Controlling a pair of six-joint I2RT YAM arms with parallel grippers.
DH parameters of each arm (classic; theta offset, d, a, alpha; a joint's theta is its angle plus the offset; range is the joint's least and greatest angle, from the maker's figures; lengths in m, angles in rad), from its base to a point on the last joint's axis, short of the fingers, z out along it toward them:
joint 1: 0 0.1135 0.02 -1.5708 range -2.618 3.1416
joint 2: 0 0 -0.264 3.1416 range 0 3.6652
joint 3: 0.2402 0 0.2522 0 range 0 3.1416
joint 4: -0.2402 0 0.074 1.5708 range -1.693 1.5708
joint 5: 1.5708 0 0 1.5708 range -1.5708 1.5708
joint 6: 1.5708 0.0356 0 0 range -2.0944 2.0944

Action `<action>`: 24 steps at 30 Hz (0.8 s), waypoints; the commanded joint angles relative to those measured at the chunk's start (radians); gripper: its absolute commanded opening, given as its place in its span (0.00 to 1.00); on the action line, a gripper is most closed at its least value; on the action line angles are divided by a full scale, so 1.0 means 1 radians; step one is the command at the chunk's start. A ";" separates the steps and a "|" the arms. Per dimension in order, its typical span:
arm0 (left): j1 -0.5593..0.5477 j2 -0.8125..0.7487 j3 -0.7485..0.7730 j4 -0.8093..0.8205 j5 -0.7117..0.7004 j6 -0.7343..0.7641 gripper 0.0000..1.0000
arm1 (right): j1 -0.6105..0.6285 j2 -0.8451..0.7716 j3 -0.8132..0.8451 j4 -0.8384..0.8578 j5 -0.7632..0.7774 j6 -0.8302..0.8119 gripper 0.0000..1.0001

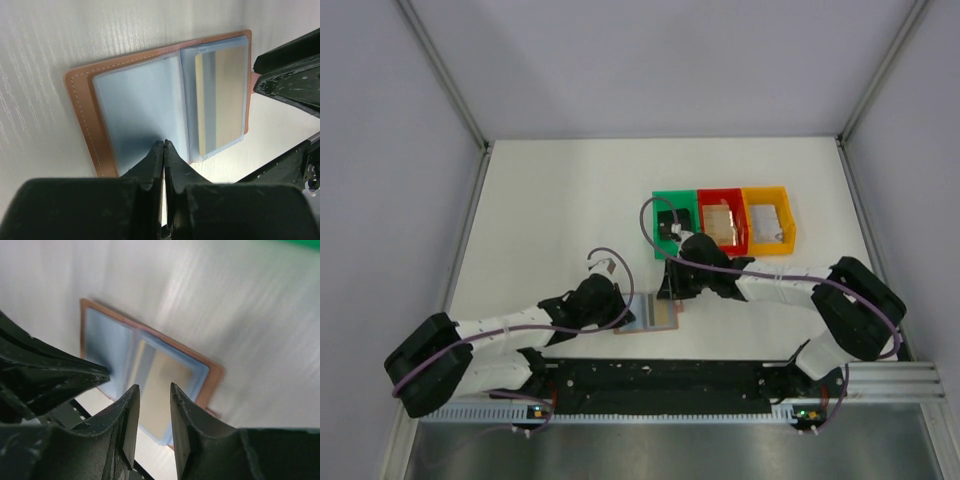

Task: Take the credit cards out of the card holder
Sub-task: Remove the credit card from the card holder.

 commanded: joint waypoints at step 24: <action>-0.001 0.019 0.037 -0.004 -0.011 0.004 0.03 | 0.000 -0.021 -0.056 0.000 0.065 0.043 0.35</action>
